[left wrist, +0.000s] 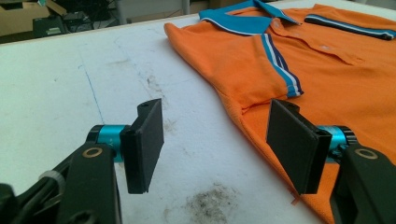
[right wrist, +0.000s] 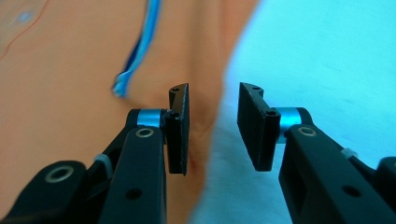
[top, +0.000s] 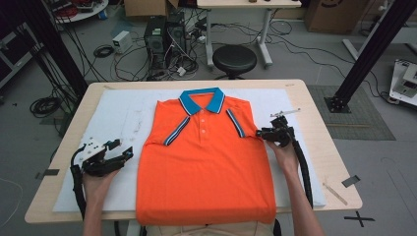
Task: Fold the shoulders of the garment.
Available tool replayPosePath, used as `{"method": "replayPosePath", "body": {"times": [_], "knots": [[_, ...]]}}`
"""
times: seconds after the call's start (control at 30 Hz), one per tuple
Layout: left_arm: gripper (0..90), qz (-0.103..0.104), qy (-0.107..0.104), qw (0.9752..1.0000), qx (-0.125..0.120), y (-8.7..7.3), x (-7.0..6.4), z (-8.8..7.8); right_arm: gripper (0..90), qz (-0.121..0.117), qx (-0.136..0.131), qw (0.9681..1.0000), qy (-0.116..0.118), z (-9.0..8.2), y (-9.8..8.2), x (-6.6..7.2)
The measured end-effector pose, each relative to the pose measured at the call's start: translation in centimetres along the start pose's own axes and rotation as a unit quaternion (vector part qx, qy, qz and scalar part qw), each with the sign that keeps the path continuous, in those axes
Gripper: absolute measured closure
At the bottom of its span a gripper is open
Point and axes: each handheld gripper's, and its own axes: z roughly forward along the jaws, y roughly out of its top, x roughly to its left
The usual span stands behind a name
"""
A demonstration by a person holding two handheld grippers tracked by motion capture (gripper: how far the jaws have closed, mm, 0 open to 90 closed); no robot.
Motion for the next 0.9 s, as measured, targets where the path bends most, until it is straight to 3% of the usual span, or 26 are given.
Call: {"method": "replayPosePath", "body": {"times": [0.03, 0.1, 0.13, 0.17, 0.2, 0.27, 0.3, 0.33, 0.4, 0.43, 0.47, 0.5, 0.57, 0.6, 0.63, 0.67, 0.7, 0.73, 0.77, 0.83, 0.87, 0.9], "knots": [[36.9, 0.000, 0.001, 1.0000, 0.001, 0.0, 0.0, 0.0, 64.5, -0.016, 0.005, 0.9999, -0.002, 0.0, 0.1, 0.6], [36.9, 0.003, 0.001, 1.0000, 0.002, 0.0, 0.0, 0.0, 60.3, -0.049, -0.004, 0.9980, -0.040, -0.3, 0.2, 1.9], [36.8, 0.003, 0.001, 1.0000, 0.002, 0.0, 0.0, 0.0, 60.3, -0.049, -0.004, 0.9980, -0.040, -0.3, 0.2, 1.9], [36.9, 0.002, 0.002, 1.0000, 0.002, 0.0, -0.1, 0.1, 60.8, -0.064, -0.029, 0.9965, -0.044, -0.9, 0.5, 3.0], [36.9, 0.003, 0.002, 1.0000, 0.002, 0.0, -0.1, 0.1, 61.8, -0.072, -0.034, 0.9962, -0.036, -1.0, 0.7, 3.4], [36.9, 0.003, 0.002, 1.0000, 0.002, 0.0, -0.1, 0.1, 62.4, -0.086, -0.029, 0.9955, -0.026, -0.9, 1.0, 3.9], [36.9, 0.003, 0.002, 1.0000, 0.002, 0.0, -0.1, 0.1, 62.4, -0.112, -0.004, 0.9935, -0.021, 0.1, 1.5, 5.0], [36.8, 0.002, 0.001, 1.0000, 0.002, 0.0, -0.1, 0.1, 62.4, -0.121, 0.007, 0.9923, -0.026, 0.7, 1.6, 5.4], [36.9, 0.003, 0.002, 1.0000, 0.001, 0.0, 0.0, 0.0, 62.5, -0.124, 0.015, 0.9918, -0.025, 1.4, 1.6, 5.5], [36.8, 0.002, 0.001, 1.0000, 0.001, 0.0, -0.1, 0.0, 68.6, -0.121, 0.031, 0.9915, -0.034, 2.5, 1.5, 5.5], [36.8, 0.002, 0.001, 1.0000, 0.001, 0.0, -0.1, 0.0, 75.7, -0.121, 0.024, 0.9917, -0.037, 2.5, 1.4, 5.4], [36.9, 0.003, 0.002, 1.0000, 0.002, 0.0, -0.1, 0.1, 79.3, -0.116, 0.019, 0.9925, -0.032, 2.4, 1.4, 5.3], [36.9, 0.003, 0.002, 1.0000, 0.003, 0.0, -0.1, 0.1, 90.0, -0.098, -0.003, 0.9952, 0.004, 1.9, 1.5, 5.0], [36.9, 0.003, 0.002, 1.0000, 0.003, 0.0, -0.1, 0.1, 90.0, -0.098, -0.003, 0.9952, 0.004, 1.9, 1.5, 5.0], [36.9, 0.003, 0.002, 1.0000, 0.003, 0.0, -0.1, 0.1, 90.0, -0.089, -0.024, 0.9952, 0.033, 1.3, 1.7, 5.2], [36.9, 0.003, 0.002, 1.0000, 0.003, 0.0, -0.1, 0.1, 90.0, -0.089, -0.024, 0.9952, 0.033, 1.3, 1.7, 5.2], [36.9, 0.003, 0.002, 1.0000, 0.003, 0.0, -0.1, 0.1, 90.0, -0.091, -0.031, 0.9938, 0.054, 1.2, 1.7, 5.6], [36.9, 0.004, 0.002, 1.0000, 0.004, 0.0, -0.1, 0.1, 90.0, -0.094, -0.031, 0.9937, 0.053, 1.3, 1.7, 5.8], [36.9, 0.005, 0.002, 1.0000, 0.004, 0.0, -0.1, 0.1, 90.0, -0.102, -0.028, 0.9938, 0.036, 1.4, 1.7, 6.0], [36.9, 0.003, 0.002, 1.0000, 0.002, 0.0, -0.1, 0.1, 69.6, -0.117, -0.021, 0.9929, -0.007, 1.9, 1.7, 6.3], [36.9, 0.003, 0.002, 1.0000, 0.002, 0.0, -0.1, 0.1, 69.6, -0.117, -0.021, 0.9929, -0.007, 1.9, 1.7, 6.3], [36.9, 0.005, 0.002, 1.0000, 0.004, 0.0, -0.1, 0.1, 59.0, -0.119, 0.005, 0.9928, -0.011, 2.5, 1.6, 6.2]]}}
